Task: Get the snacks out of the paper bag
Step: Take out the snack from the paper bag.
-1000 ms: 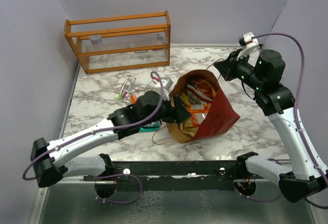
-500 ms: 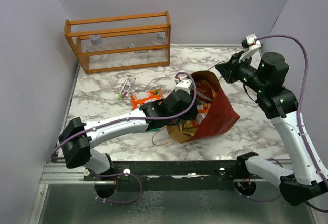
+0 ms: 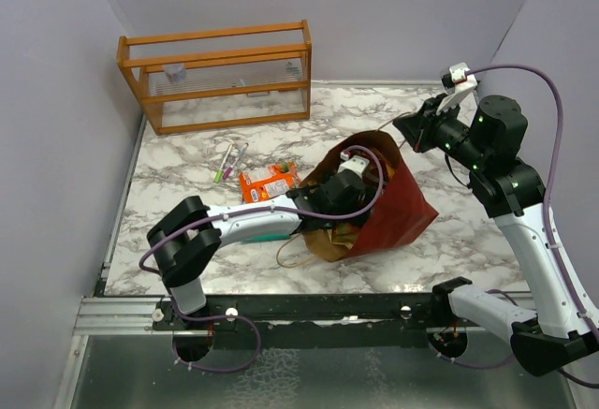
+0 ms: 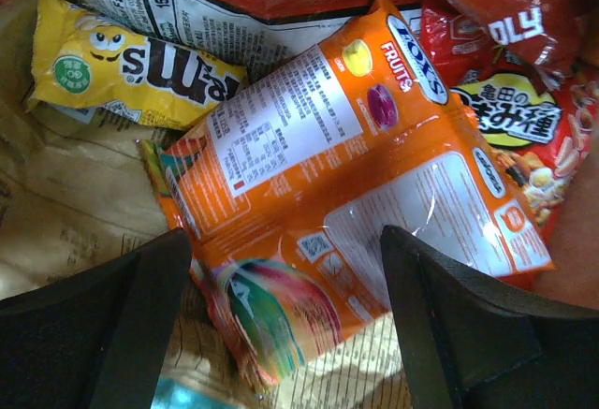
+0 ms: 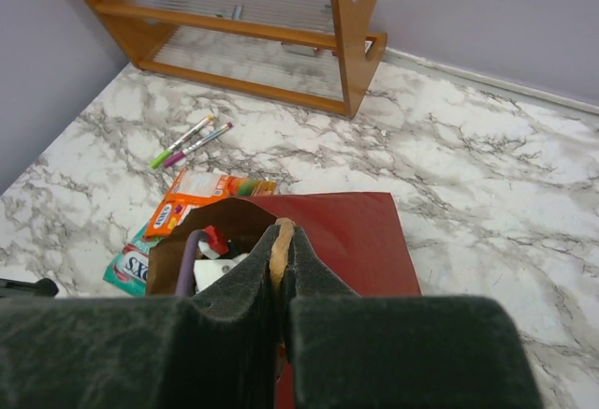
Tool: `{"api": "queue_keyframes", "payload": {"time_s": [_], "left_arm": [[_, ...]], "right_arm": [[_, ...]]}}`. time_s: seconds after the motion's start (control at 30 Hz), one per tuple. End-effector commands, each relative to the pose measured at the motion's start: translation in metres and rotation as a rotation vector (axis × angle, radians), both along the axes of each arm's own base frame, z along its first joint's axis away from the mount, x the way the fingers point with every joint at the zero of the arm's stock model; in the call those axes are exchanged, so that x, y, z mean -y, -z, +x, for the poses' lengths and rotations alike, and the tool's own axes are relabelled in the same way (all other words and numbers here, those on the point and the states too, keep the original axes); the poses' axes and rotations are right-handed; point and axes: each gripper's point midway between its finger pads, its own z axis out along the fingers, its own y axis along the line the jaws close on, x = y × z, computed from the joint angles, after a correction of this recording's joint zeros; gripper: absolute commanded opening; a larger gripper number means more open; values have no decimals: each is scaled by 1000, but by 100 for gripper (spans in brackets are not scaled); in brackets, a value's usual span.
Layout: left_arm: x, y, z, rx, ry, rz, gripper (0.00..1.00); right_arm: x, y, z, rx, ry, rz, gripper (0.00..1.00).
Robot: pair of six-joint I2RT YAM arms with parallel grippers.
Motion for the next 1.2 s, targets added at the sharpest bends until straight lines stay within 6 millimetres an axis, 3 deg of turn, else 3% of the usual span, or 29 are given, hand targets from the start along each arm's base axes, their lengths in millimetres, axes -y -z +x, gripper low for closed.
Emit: {"api": "queue_keyframes", "payload": {"time_s": [0.0,0.17,0.33,0.47,0.63,0.8,1.03,1.17], "left_arm": [[9,6,11,52,28,15,87],[13,28,12,48,55,42,86],[18,45,10,16,64,58,70],[13,55,12,14,48,89,79],[6,76,9,-9,39,128,82],[8,75,9,-6,49,122,53],[11,44,15,40,63,106,12],[11,19,12,59,71,69,0]], "right_arm": [[1,-32,-9,90,-4,38,2],[1,-30,-9,85,-5,37,2],[1,-31,-10,84,-8,40,2],[3,-33,-12,89,-2,41,2],[3,-35,-15,92,-2,43,2],[4,-36,-18,94,0,47,2],[9,-40,-22,110,18,45,2],[12,-40,-24,112,29,43,2]]}}
